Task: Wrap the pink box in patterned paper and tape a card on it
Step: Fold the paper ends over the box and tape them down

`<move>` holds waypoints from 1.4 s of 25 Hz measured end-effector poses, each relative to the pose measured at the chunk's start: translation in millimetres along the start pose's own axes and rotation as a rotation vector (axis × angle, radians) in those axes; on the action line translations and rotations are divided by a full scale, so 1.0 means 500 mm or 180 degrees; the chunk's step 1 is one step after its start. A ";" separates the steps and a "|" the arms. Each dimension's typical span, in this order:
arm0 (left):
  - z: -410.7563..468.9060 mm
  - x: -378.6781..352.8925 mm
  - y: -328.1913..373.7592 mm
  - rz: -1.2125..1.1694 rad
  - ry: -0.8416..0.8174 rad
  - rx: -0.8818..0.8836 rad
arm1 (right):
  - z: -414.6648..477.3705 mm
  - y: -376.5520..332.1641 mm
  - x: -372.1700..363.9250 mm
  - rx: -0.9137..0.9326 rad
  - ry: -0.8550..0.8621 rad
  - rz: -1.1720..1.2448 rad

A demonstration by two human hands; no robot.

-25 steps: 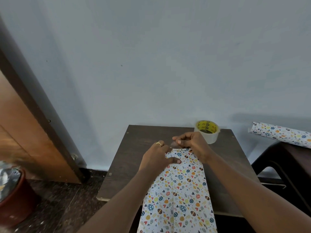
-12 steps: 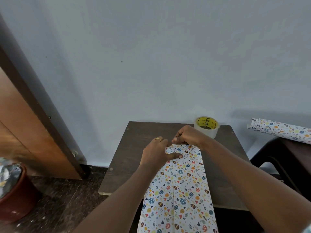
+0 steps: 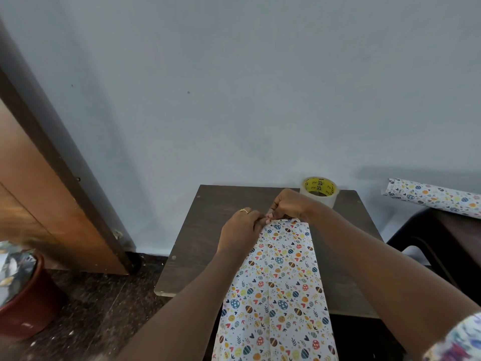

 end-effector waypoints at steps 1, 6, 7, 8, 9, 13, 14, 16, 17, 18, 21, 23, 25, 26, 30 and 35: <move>0.000 0.001 0.000 -0.0011 -0.0012 0.0007 | 0.001 -0.001 -0.001 -0.0013 0.0013 -0.0006; 0.001 0.000 0.001 0.0003 -0.0177 0.0092 | 0.001 -0.003 -0.005 -0.0070 0.0001 -0.0171; 0.001 0.001 0.002 -0.0021 -0.0175 0.0103 | 0.003 -0.003 -0.006 -0.0094 0.0014 -0.0190; 0.001 0.002 0.002 -0.0053 -0.0164 0.0108 | 0.005 -0.001 -0.007 -0.0107 0.0062 -0.0172; 0.000 0.003 0.002 -0.0067 -0.0151 0.0097 | 0.007 0.001 -0.008 -0.0129 0.0127 -0.0131; -0.001 0.007 0.006 0.0110 -0.0079 -0.0077 | 0.015 0.006 -0.004 -0.0236 0.0288 -0.0110; -0.001 0.008 0.006 0.0139 -0.0079 -0.0097 | 0.018 0.007 -0.004 -0.0298 0.0304 -0.0097; -0.002 0.008 0.006 0.0165 -0.0126 -0.0107 | 0.023 0.004 -0.007 -0.0445 0.0384 -0.0130; -0.002 0.008 0.007 0.0179 -0.0151 -0.0110 | 0.026 0.004 -0.007 -0.0505 0.0456 -0.0148; -0.001 0.009 0.007 0.0198 -0.0170 -0.0116 | 0.032 0.005 -0.006 -0.0572 0.0534 -0.0140; -0.001 0.010 0.005 0.0335 -0.0272 -0.0123 | 0.033 0.007 -0.013 -0.0789 0.0492 -0.0260; 0.001 0.010 0.006 0.0481 -0.0354 -0.0139 | 0.032 0.007 -0.017 -0.0834 0.0643 -0.0432; 0.002 0.013 0.010 0.0617 -0.0383 -0.0211 | 0.030 0.016 -0.019 -0.0821 0.0746 -0.0414; 0.003 0.014 0.011 0.0669 -0.0395 -0.0251 | 0.038 0.023 -0.016 -0.0793 0.0867 -0.0170; 0.005 0.009 0.010 0.0672 -0.0455 -0.0252 | 0.022 0.030 -0.010 -0.0418 0.0805 0.0154; 0.007 0.000 0.009 0.0536 -0.0543 -0.0134 | -0.036 0.039 0.020 -0.0078 0.0093 0.0543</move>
Point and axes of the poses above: each hand's wrist, its own z-axis towards the middle knuckle, its own x-axis out of the back of the hand, y = z × x, the point moved 2 cm from there along z, towards the middle knuckle, and after that the axes turned 15 degrees about z, right-handed, at the moved point
